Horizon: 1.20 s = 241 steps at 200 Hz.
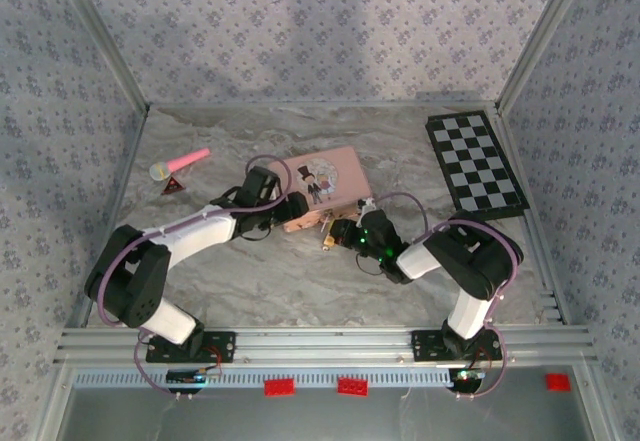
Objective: Unlock the padlock with the key
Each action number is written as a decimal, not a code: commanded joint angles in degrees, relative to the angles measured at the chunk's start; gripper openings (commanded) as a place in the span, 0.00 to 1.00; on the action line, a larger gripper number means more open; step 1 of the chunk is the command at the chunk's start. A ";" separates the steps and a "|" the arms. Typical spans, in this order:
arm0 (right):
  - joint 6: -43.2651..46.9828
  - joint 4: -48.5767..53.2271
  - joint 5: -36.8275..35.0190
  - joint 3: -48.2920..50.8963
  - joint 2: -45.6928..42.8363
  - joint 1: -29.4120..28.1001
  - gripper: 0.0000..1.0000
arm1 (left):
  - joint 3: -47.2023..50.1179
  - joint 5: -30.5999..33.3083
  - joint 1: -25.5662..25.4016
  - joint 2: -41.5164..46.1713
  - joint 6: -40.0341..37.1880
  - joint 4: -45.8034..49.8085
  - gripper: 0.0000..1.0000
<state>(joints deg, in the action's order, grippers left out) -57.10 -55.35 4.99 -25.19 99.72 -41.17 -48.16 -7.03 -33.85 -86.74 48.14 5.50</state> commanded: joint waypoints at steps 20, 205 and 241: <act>-6.19 -6.86 -5.65 1.35 0.39 0.07 0.00 | 1.88 3.00 -4.06 0.38 4.77 -2.85 0.81; -16.18 -21.66 -14.98 4.69 5.11 1.01 0.00 | 5.40 5.27 -8.52 -0.27 11.31 -10.57 0.81; -17.98 -24.30 -16.63 5.02 7.13 1.16 0.00 | 5.67 5.88 -8.52 0.05 11.47 -11.06 0.81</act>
<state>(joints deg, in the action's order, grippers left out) -72.38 -73.67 -7.38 -20.45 105.91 -40.64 -42.78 -1.85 -42.13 -86.43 58.94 -4.36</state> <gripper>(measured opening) 0.051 0.809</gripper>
